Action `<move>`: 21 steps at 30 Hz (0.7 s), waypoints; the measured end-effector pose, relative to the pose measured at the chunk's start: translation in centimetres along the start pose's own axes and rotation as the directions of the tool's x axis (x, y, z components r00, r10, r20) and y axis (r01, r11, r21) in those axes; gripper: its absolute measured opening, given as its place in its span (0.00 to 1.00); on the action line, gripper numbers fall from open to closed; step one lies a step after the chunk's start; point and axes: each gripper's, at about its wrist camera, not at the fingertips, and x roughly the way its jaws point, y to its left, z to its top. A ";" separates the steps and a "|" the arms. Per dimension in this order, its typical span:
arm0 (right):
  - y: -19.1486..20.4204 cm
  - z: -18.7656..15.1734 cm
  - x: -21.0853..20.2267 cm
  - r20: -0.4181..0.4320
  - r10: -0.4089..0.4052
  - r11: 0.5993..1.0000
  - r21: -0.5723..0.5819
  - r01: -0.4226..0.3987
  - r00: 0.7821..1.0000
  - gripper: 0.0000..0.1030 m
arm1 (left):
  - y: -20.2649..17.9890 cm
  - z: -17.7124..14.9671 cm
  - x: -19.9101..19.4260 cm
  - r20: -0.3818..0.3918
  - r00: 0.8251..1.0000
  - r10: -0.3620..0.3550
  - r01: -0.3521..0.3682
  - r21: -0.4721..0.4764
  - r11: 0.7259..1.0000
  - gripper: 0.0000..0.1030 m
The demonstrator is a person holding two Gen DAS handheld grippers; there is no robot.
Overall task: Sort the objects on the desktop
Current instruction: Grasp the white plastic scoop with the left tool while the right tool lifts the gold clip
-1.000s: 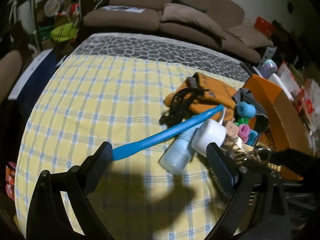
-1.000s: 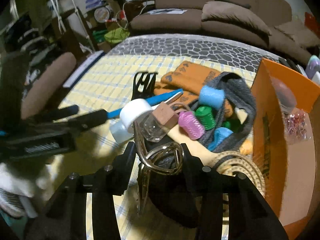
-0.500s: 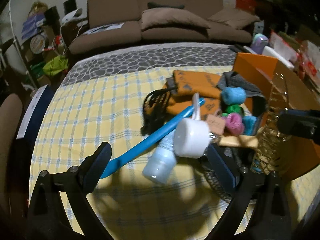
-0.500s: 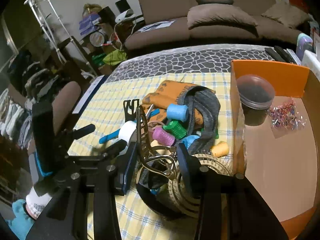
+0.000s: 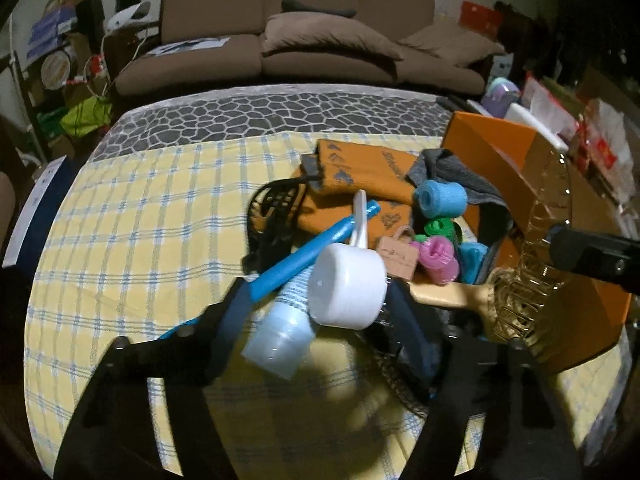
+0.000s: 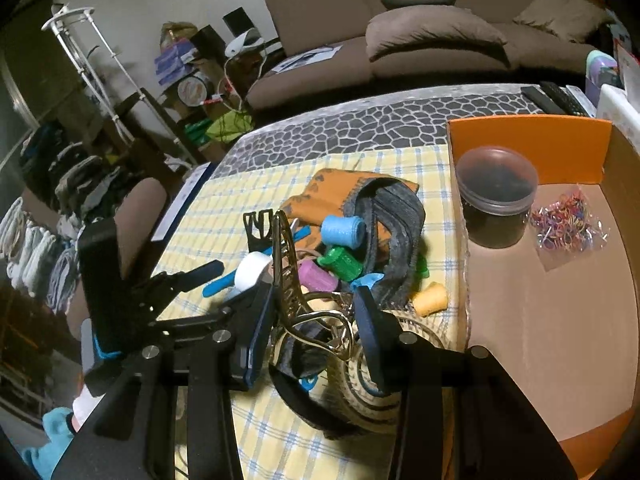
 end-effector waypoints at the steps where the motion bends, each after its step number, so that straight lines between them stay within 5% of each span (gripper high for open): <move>1: 0.0 0.0 0.0 -0.001 0.001 1.000 0.001 -0.001 1.000 0.40 | 0.3 0.1 0.0 -0.003 1.000 0.003 -0.003 -0.009 1.000 0.54; 8: 0.0 0.0 0.1 -0.001 0.012 1.000 0.000 -0.012 1.000 0.40 | 2.5 -0.2 1.0 -0.032 0.999 0.011 -0.013 -0.074 0.997 0.52; 17: 0.0 0.0 0.4 -0.009 0.026 1.000 0.006 -0.026 1.000 0.40 | 1.0 0.3 1.8 -0.001 0.999 -0.039 0.039 -0.018 0.999 0.53; 19: 0.0 0.0 0.4 -0.011 0.025 1.000 0.006 -0.025 1.000 0.40 | 1.4 0.4 2.0 0.002 0.998 -0.064 0.064 -0.040 0.997 0.43; 20: 0.0 0.0 0.4 -0.011 0.025 1.000 0.008 -0.025 1.000 0.40 | 1.7 0.5 2.1 0.005 0.997 -0.081 0.082 -0.056 0.995 0.24; 21: 0.0 0.0 0.4 -0.013 0.026 1.000 0.008 -0.026 1.000 0.40 | 1.9 0.5 2.2 0.003 0.996 -0.087 0.087 -0.070 0.994 0.16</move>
